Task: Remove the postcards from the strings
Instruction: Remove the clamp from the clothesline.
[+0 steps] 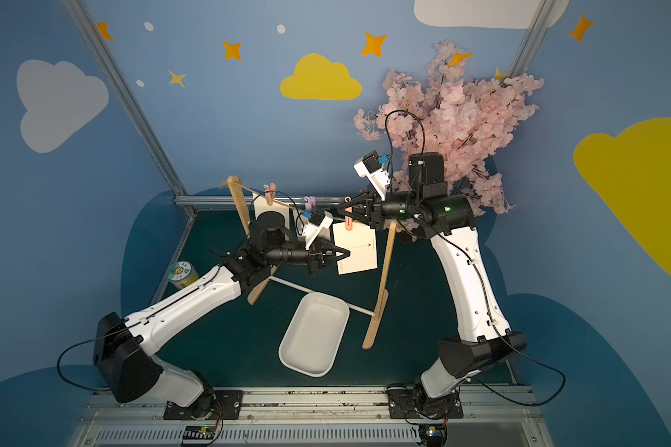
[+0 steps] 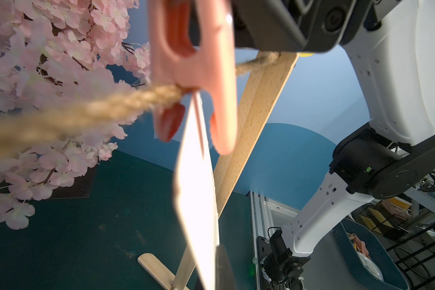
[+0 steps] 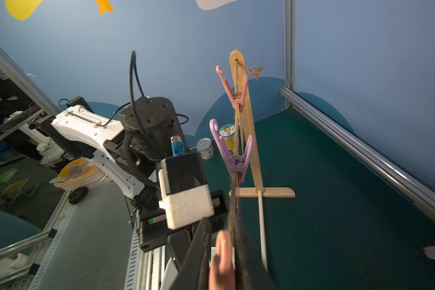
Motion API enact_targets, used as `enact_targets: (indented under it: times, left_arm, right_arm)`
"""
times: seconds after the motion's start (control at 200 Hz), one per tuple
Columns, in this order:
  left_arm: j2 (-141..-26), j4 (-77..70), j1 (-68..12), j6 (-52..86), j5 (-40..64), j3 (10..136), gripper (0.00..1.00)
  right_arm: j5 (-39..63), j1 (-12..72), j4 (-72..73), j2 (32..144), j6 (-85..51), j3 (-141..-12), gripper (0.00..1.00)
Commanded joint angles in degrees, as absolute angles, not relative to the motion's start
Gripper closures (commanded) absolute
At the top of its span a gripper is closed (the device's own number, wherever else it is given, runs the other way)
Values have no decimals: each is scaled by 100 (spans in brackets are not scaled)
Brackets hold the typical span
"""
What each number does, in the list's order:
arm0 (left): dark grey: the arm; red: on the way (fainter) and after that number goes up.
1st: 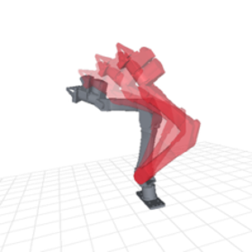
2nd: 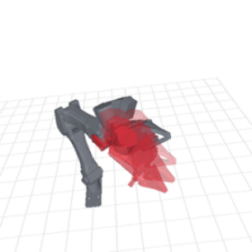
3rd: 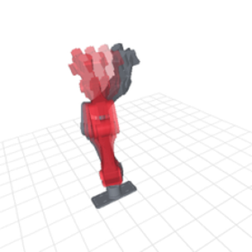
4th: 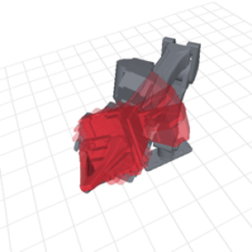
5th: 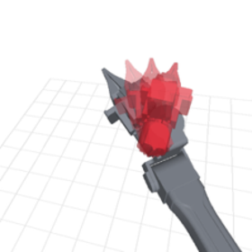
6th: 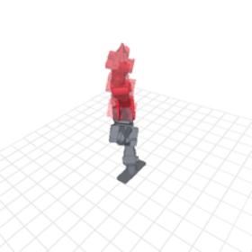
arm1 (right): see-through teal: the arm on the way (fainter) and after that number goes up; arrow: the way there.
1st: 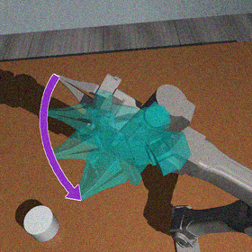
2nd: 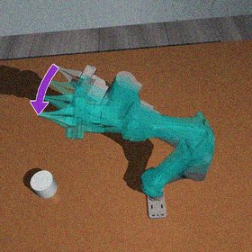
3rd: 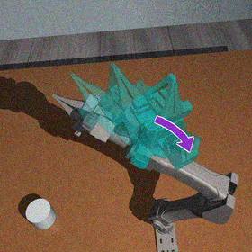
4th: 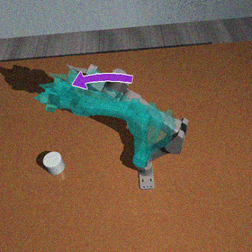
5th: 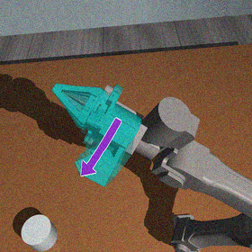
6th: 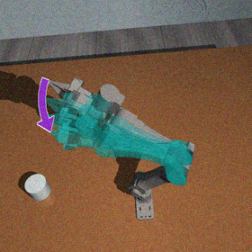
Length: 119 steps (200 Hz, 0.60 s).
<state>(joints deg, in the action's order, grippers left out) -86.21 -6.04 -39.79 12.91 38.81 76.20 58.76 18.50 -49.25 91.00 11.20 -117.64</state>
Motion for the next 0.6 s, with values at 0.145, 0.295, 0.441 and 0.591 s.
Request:
enact_targets:
  times: [0.145, 0.295, 0.441, 0.591]
  left_arm:
    - [-8326, -927, -4000, 1454, 3802, 7229, 97]
    - [-8280, -958, -4034, 1487, 3789, 7119, 97]
    - [-8262, -1001, -4063, 1495, 3758, 7042, 97]
    - [-8208, -1037, -4073, 1512, 3720, 6956, 97]
  right_arm:
    - [4986, 1907, -3806, 8368, 576, -11067, 100]
    - [4801, 1907, -3606, 8188, 446, -10978, 100]
    - [4770, 1907, -3172, 7971, 336, -10743, 100]
    - [4738, 1910, -2826, 7777, 197, -10575, 100]
